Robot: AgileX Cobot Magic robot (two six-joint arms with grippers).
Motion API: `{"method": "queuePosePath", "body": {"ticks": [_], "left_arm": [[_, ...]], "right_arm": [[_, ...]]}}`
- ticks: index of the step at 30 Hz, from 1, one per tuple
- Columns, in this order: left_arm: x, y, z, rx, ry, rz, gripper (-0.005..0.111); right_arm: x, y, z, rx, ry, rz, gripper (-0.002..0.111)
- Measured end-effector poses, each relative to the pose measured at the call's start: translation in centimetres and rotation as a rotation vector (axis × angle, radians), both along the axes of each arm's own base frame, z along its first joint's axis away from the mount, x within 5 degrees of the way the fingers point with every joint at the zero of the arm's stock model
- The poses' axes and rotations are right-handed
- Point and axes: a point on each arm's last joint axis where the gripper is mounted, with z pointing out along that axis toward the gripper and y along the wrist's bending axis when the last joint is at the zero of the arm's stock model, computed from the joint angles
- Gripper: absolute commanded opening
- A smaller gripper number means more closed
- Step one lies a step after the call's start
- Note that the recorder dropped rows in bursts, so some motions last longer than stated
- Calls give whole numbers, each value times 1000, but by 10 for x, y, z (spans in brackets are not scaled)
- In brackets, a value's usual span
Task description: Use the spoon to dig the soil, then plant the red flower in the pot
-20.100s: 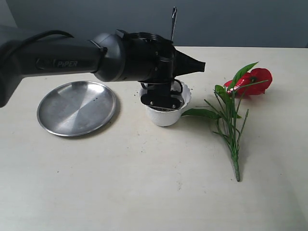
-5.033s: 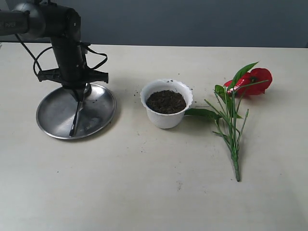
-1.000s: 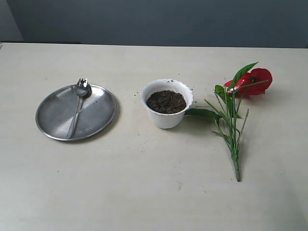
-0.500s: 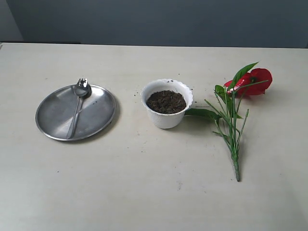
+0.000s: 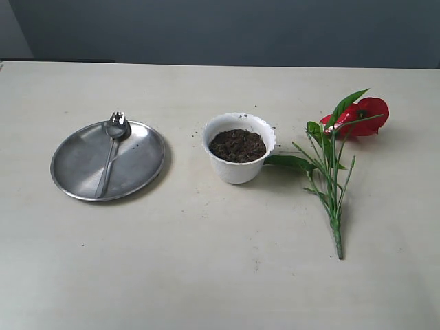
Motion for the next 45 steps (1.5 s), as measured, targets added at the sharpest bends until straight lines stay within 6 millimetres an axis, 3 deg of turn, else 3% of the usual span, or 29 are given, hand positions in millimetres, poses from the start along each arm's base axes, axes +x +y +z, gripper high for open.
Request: {"method": "queuePosePath", "body": {"ticks": [5,13,16,29,45], "left_arm": [[-1,-1,-12,-34,12,-5,0],[-22,-9,-43,-38,-51,-24,0],[-26,-12,-61,-45,-38,-43,0],[-34,-16,-103,-22,67,-65,0],[-41,-19,-125,-73,141,-72,0]], "right_arm": [[0,0,0,0,0,0,-1],[0,0,0,0,0,0,-1],[0,0,0,0,0,0,-1],[0,0,0,0,0,0,-1],[0,0,0,0,0,0,-1]]}}
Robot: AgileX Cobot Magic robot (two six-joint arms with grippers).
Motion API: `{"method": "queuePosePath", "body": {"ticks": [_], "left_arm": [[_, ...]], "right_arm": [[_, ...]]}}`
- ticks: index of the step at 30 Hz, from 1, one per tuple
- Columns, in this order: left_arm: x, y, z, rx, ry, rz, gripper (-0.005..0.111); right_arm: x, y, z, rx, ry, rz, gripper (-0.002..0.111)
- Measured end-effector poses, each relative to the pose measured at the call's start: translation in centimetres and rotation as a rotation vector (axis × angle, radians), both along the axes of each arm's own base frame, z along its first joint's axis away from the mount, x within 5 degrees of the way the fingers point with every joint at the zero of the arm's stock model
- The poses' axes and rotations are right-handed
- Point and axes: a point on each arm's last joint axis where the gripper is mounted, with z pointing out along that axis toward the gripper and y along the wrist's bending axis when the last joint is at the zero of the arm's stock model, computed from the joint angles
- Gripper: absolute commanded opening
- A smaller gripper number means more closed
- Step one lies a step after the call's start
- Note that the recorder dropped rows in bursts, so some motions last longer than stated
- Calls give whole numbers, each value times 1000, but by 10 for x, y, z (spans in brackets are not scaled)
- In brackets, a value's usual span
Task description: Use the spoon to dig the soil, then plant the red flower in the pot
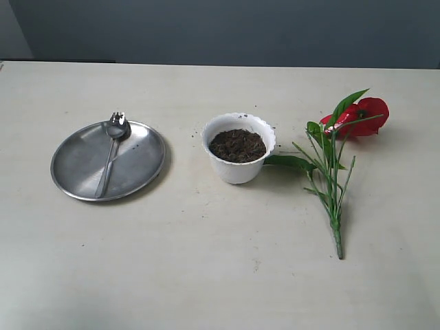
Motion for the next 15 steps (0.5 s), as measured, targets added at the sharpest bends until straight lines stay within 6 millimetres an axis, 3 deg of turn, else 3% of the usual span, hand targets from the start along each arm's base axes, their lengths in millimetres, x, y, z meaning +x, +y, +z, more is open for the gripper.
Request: {"method": "queuePosePath", "body": {"ticks": [4,15], "left_arm": [[-2,-1,-12,-8,1,-1,0],[-3,0,-13,33,7,0,0]], "right_arm": [[0,0,0,0,0,0,-1],[0,0,0,0,0,0,-1]]}}
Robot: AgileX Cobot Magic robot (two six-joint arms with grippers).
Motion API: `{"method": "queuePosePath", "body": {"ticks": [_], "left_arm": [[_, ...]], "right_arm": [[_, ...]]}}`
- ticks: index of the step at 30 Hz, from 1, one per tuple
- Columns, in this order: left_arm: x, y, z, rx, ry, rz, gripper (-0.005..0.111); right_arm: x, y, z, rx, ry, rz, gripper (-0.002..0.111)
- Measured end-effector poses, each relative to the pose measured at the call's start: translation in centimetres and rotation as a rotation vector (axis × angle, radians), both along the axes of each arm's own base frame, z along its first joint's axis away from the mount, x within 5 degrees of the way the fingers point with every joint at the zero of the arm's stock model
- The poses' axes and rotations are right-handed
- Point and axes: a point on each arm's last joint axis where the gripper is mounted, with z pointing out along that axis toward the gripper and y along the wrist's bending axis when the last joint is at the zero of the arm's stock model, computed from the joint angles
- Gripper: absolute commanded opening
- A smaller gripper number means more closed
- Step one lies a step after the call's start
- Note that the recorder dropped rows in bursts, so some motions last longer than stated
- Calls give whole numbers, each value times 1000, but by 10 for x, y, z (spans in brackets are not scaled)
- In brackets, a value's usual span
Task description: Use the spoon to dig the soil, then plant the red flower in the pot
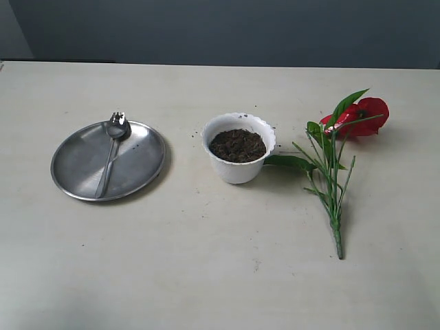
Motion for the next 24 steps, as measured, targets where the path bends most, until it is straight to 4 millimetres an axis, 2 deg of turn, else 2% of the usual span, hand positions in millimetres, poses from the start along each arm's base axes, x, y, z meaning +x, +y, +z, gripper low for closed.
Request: {"method": "queuePosePath", "body": {"ticks": [24], "left_arm": [[0,1,0,28,6,1,0]], "right_arm": [[0,0,0,0,0,0,-1]]}}
